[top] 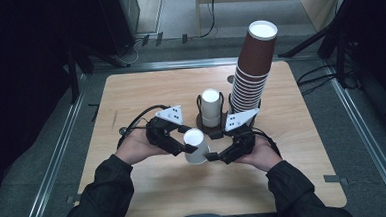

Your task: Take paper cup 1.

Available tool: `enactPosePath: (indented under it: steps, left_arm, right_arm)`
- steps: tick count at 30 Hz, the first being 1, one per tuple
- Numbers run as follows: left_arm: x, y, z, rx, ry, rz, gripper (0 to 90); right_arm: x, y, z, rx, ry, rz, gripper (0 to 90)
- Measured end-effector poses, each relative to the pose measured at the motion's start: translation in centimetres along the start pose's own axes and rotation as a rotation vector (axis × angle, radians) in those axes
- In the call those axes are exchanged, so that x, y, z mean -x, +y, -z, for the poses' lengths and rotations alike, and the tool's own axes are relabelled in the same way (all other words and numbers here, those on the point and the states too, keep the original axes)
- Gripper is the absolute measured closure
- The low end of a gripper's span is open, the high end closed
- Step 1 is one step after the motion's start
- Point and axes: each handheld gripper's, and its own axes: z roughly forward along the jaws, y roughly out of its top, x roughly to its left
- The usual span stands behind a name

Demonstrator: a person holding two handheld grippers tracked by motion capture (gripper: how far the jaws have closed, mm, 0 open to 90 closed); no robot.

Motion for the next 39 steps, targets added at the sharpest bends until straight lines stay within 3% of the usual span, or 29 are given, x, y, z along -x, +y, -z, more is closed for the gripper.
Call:
enactPosePath:
  steps: [9, 17, 27, 39]
  left_arm:
    - [0.6, 0.4, -1.1, -0.011, -0.034, -0.028, 35.1]
    - [1.1, 0.6, -1.9, -0.014, -0.049, -0.036, 35.1]
    - [1.3, 0.8, -2.1, -0.020, -0.052, -0.046, 35.1]
    - [1.0, 0.6, -2.5, -0.039, -0.054, -0.008, 35.2]
  right_arm:
    - [-0.4, 0.0, -1.4, -0.045, 0.053, -0.017, 16.3]
    - [-0.7, -0.1, -2.5, -0.074, 0.055, -0.009, 16.2]
    - [-0.7, -0.1, -2.5, -0.072, 0.066, -0.002, 21.5]
    - [-0.9, -0.2, -2.4, -0.092, 0.054, 0.046, 29.5]
